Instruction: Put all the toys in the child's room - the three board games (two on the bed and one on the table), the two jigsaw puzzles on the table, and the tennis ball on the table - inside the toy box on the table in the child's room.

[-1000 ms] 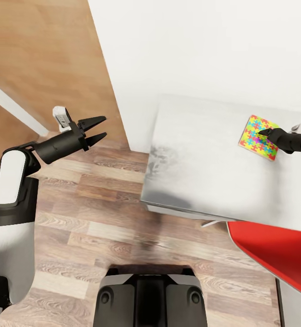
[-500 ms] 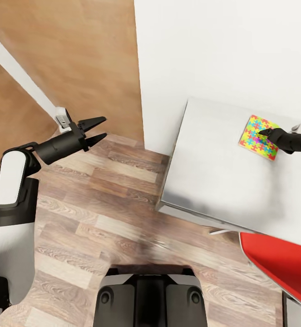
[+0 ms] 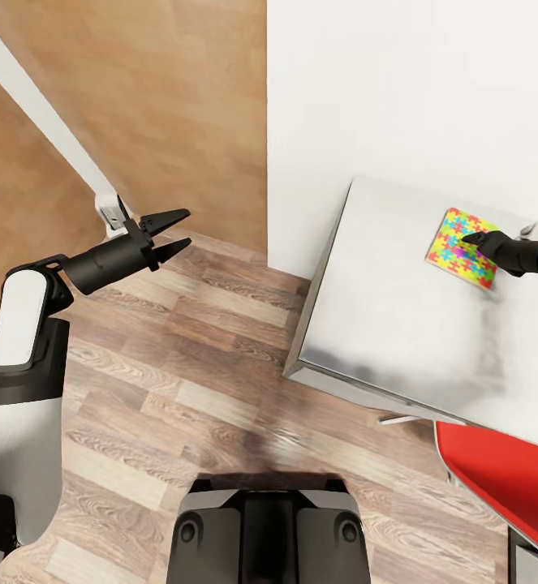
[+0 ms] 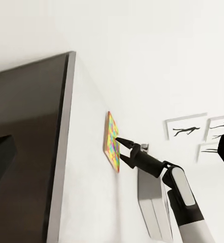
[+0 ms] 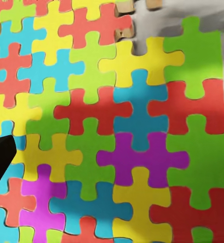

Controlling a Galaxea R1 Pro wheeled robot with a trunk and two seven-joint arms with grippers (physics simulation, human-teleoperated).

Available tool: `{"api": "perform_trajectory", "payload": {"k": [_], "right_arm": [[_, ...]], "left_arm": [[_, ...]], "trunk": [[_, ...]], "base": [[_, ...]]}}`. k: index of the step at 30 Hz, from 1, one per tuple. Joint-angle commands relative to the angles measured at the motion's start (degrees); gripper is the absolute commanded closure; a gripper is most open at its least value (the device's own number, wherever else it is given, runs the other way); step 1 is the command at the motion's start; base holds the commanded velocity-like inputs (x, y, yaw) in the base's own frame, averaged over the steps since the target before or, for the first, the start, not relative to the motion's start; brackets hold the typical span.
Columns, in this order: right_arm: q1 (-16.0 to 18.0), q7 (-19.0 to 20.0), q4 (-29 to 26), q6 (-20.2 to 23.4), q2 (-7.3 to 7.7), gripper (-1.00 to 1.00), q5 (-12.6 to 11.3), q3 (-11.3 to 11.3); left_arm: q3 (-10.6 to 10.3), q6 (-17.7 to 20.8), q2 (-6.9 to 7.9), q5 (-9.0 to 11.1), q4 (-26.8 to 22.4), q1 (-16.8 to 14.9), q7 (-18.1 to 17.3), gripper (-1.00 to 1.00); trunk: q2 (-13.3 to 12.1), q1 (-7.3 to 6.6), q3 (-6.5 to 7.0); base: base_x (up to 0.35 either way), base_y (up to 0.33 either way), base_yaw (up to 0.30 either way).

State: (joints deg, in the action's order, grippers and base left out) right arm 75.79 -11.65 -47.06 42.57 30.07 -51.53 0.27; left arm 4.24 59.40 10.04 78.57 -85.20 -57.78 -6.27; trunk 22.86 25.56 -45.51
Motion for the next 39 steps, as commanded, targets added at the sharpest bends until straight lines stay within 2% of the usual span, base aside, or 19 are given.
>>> {"api": "perform_trajectory", "payload": {"k": [1,9,31,39], "right_arm": [[-0.06,-0.45,0.07,0.15,-0.07,-1.00,-1.30,0.17],[-0.10,-0.44,0.04,0.15,-0.33,-1.00,-1.30,0.17],[-0.12,-0.40,-0.02,0.15,-0.35,-1.00,-1.34,0.13],[-0.11,-0.39,-0.11,0.21,-0.39,-1.00,-1.37,0.13]], "left_arm": [[0.04,0.22,-0.02,-0.61,0.04,-0.05,-0.61,-1.00],[-0.01,0.20,-0.02,-0.61,0.04,-0.05,-0.59,-1.00],[-0.08,0.19,-0.02,-0.61,0.04,-0.05,-0.58,-1.00],[-0.08,0.19,-0.02,-0.61,0.04,-0.05,-0.58,-1.00]], "trunk": [[0.06,0.23,-0.07],[0.06,0.23,-0.07],[0.06,0.23,-0.07],[0.06,0.23,-0.07]], "base": [[0.000,0.000,0.019],[0.000,0.000,0.089],[0.000,0.000,0.262],[0.000,0.000,0.112]]}}
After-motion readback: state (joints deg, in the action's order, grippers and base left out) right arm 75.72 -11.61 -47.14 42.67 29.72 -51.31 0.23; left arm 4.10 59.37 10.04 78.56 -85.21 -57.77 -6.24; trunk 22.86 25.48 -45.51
